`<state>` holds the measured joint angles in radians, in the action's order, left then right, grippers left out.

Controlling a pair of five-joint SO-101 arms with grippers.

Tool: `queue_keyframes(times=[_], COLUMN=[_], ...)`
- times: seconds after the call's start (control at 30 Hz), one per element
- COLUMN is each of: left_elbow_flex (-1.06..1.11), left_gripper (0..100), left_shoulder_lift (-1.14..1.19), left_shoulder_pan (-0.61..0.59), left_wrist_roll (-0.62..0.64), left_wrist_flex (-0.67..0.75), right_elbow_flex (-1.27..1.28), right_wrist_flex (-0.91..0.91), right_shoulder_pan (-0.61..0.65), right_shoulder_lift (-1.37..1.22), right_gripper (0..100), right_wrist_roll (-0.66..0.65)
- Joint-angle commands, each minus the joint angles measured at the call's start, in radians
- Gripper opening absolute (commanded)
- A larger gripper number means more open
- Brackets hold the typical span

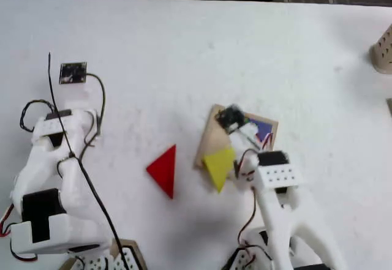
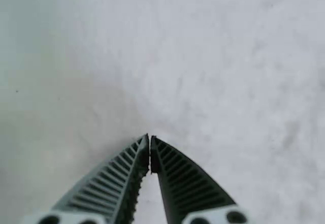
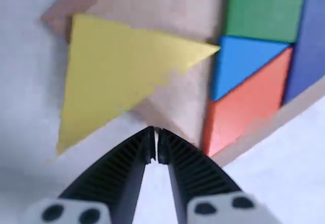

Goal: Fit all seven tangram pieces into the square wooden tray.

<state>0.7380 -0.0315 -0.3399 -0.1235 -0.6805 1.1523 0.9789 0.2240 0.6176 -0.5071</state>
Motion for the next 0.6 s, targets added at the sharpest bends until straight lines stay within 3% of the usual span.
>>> queue_keyframes(times=[0.0,0.17,0.3,0.57], left_elbow_flex=[-0.052,-0.051,-0.052,-0.054], left_gripper=[2,2,2,2], left_shoulder_lift=[-0.004,-0.004,-0.004,-0.004], left_shoulder_pan=[-0.010,-0.010,-0.008,-0.007], left_wrist_roll=[-0.011,-0.011,-0.011,-0.011], left_wrist_flex=[-0.008,-0.008,-0.008,-0.006], right_elbow_flex=[0.002,0.002,-0.026,-0.112], right_wrist_flex=[0.033,0.036,0.036,-0.021], right_shoulder_pan=[0.064,0.205,0.295,0.323], right_shoulder_lift=[0.036,0.036,0.036,0.035], right_gripper=[1.8,1.8,1.8,2.1], right_wrist_roll=[-0.011,0.009,0.115,0.267])
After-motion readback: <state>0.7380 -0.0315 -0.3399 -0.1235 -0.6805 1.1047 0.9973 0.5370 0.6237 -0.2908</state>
